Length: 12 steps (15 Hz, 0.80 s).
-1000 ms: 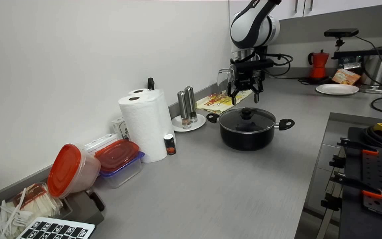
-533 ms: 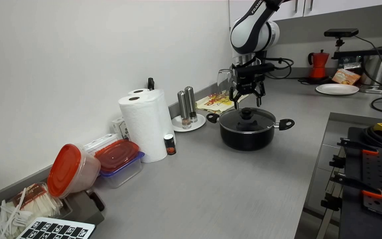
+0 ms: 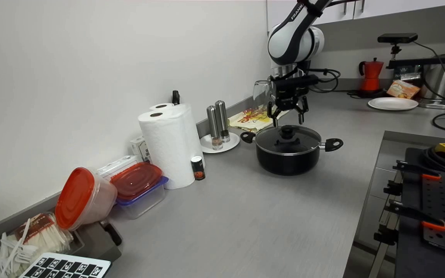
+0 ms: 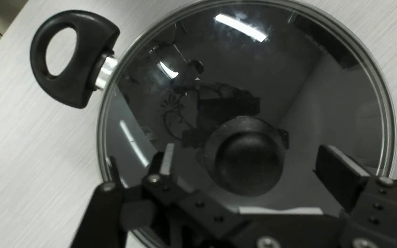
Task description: Uncover the pot
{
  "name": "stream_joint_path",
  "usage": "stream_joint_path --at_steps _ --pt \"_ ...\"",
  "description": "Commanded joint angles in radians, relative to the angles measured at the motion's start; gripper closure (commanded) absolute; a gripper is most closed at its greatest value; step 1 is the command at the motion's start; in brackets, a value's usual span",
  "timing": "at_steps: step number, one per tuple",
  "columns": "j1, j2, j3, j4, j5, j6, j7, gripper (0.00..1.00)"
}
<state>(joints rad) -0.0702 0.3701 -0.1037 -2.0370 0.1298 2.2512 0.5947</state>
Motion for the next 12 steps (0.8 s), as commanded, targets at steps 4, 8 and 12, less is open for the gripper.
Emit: stream_joint_path --at_steps 4,8,12 --pt "0.012 0.025 -0.018 0.034 0.012 -0.004 0.002 0.0" --pt "0.013 0.04 -0.018 0.043 0.014 -0.009 0.005 0.0" --pt "0.012 0.054 -0.019 0.052 0.016 -0.011 0.004 0.0"
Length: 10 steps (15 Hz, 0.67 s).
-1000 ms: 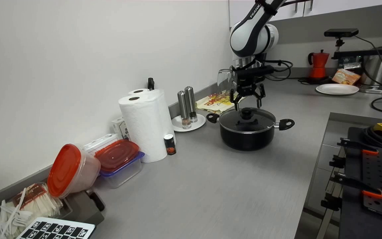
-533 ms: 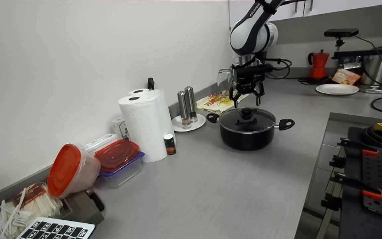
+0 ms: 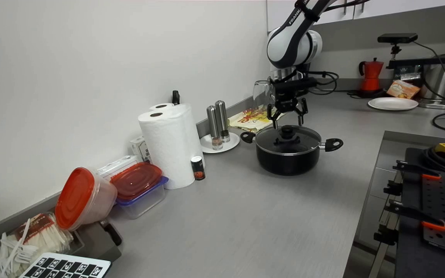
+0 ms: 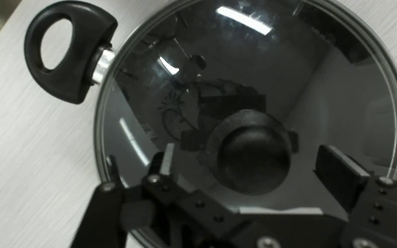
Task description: Uncover the pot
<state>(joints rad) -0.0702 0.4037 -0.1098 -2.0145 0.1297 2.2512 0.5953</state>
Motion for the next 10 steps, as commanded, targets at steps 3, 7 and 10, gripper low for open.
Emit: stream_joint_path --at_steps 3,7,10 --pt "0.011 0.026 -0.012 0.032 0.016 -0.011 -0.004 0.0" --pt "0.009 0.03 -0.011 0.035 0.017 -0.01 -0.011 0.4" --pt "0.01 0.03 -0.011 0.039 0.016 -0.014 -0.011 0.62"
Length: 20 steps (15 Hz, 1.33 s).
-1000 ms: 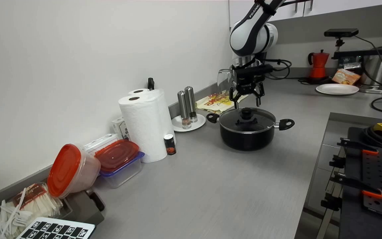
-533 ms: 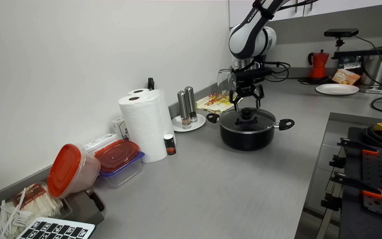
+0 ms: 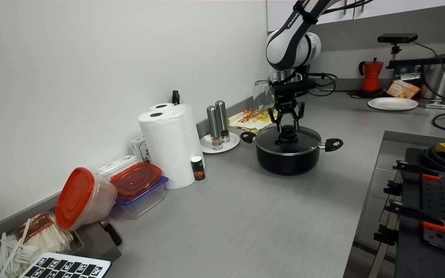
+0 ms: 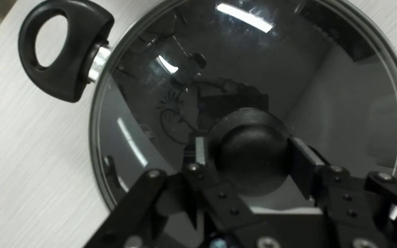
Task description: Uncover the pot
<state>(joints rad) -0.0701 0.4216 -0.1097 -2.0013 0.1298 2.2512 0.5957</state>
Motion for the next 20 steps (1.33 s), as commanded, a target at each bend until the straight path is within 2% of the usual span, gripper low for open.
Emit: stream_joint_path --at_steps 1,2,7,13,16,20 --pt "0.011 0.012 -0.011 0.03 0.015 -0.015 -0.011 0.72" --pt "0.011 0.012 -0.011 0.031 0.014 -0.016 -0.011 0.75" --pt "0.005 -0.047 -0.005 0.014 0.032 -0.016 -0.027 0.75" --pt "0.029 -0.261 -0.008 -0.008 -0.025 -0.023 -0.002 0.75" --pt "0.055 -0.316 0.019 0.047 -0.072 -0.064 0.004 0.75" --pt "0.114 -0.313 0.089 0.158 -0.166 -0.156 0.005 0.75"
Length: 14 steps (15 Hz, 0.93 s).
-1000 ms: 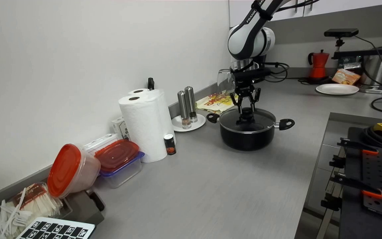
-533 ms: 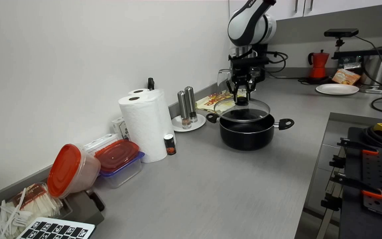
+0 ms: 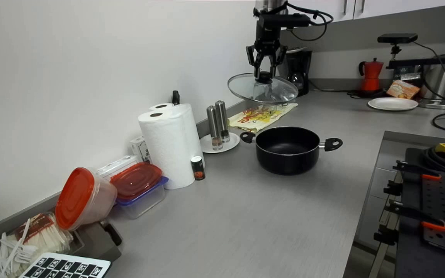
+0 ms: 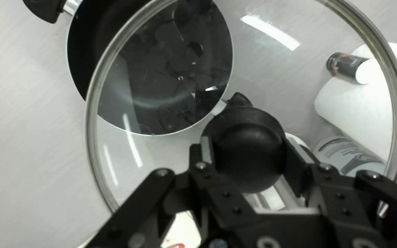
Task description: Uncover the pot
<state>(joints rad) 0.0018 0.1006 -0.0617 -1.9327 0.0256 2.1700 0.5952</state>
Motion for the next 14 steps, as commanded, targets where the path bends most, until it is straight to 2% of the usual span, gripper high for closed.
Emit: stream_joint_path --at_steps 1,8,14 --pt "0.061 0.023 0.06 0.121 -0.087 -0.099 0.003 0.75" --pt "0.199 0.196 0.16 0.355 -0.226 -0.252 -0.041 0.75" --pt "0.29 0.403 0.179 0.515 -0.219 -0.308 -0.145 0.75"
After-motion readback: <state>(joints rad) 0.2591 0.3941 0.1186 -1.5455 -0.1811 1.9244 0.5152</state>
